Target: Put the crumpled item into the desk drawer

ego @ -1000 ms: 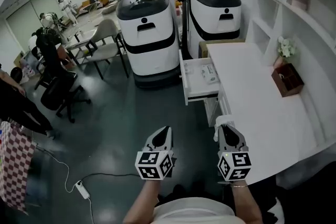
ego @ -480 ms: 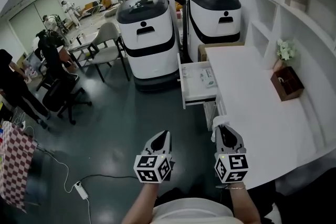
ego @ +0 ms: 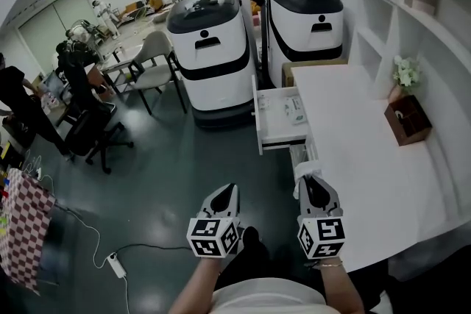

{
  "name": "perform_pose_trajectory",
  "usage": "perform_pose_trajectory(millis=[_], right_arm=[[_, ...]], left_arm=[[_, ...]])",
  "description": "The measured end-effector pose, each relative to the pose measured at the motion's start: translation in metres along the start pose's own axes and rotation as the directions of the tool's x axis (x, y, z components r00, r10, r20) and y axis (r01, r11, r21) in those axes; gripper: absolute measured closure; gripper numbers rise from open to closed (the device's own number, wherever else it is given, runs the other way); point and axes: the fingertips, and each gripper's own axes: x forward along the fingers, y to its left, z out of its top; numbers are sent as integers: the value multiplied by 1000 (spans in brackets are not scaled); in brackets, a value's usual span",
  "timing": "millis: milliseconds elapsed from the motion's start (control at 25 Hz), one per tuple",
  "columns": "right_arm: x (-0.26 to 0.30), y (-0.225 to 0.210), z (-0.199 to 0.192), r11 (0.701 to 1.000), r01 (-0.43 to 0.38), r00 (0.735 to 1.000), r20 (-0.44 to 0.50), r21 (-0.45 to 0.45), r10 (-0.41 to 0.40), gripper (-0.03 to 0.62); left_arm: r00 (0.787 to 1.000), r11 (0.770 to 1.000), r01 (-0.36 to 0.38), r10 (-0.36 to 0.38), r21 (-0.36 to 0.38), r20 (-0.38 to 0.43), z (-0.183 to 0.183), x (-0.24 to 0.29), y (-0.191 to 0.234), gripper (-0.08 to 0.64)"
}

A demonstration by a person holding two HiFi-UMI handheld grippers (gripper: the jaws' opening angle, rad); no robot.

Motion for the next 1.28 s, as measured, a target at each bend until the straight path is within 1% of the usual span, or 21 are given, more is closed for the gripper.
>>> perform_pose_trajectory(millis=[160, 400, 640, 880, 1280], right_arm=[[18, -4, -8, 1000, 11, 1000, -18, 8, -11, 557], [61, -14, -7, 999, 41, 999, -34, -10, -41, 557], [118, -24, 2, 996, 83, 996, -38, -34, -84, 557], [177, -30, 11, 993, 117, 992, -45, -32, -119, 557], [245, -39, 33, 981, 191, 981, -33, -43, -193, 557]], left_arm=[[1000, 1000, 9, -9, 0, 0, 2, 19, 9, 568], [1000, 1000, 14, -14, -11, -9, 8, 59, 33, 568], [1000, 1000, 24, -24, -16, -12, 24, 109, 70, 568], [999, 999, 41, -42, -17, -18, 44, 158, 105, 568], [995, 995, 97, -97, -10, -22, 77, 225, 149, 568]])
